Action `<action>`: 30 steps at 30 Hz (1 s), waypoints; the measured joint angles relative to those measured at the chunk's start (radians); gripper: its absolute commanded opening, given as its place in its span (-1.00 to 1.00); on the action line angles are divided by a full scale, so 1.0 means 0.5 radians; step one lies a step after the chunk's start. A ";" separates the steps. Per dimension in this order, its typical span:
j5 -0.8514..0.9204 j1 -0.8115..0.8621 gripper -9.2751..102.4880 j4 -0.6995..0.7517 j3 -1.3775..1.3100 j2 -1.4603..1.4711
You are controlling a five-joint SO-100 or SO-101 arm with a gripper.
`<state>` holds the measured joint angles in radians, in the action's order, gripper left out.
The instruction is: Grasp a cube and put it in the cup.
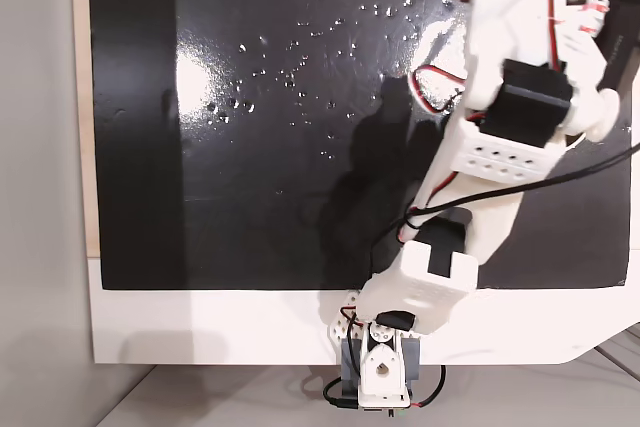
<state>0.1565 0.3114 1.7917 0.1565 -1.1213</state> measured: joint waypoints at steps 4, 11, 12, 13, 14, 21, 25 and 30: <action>0.015 0.224 -0.70 0.000 0.215 -0.095; 0.196 0.485 -0.70 0.000 0.666 -0.414; 0.221 0.491 -0.70 0.000 0.736 -0.479; 0.242 0.503 -0.70 0.000 0.795 -0.540; 0.258 0.518 -0.70 0.000 0.850 -0.598; 0.316 0.589 -0.71 0.003 1.187 -0.838; 0.362 0.666 -0.71 0.003 1.359 -0.896; 0.405 0.773 -0.71 0.003 1.411 -0.896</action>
<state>0.3590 0.6980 1.7932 0.8621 -1.5693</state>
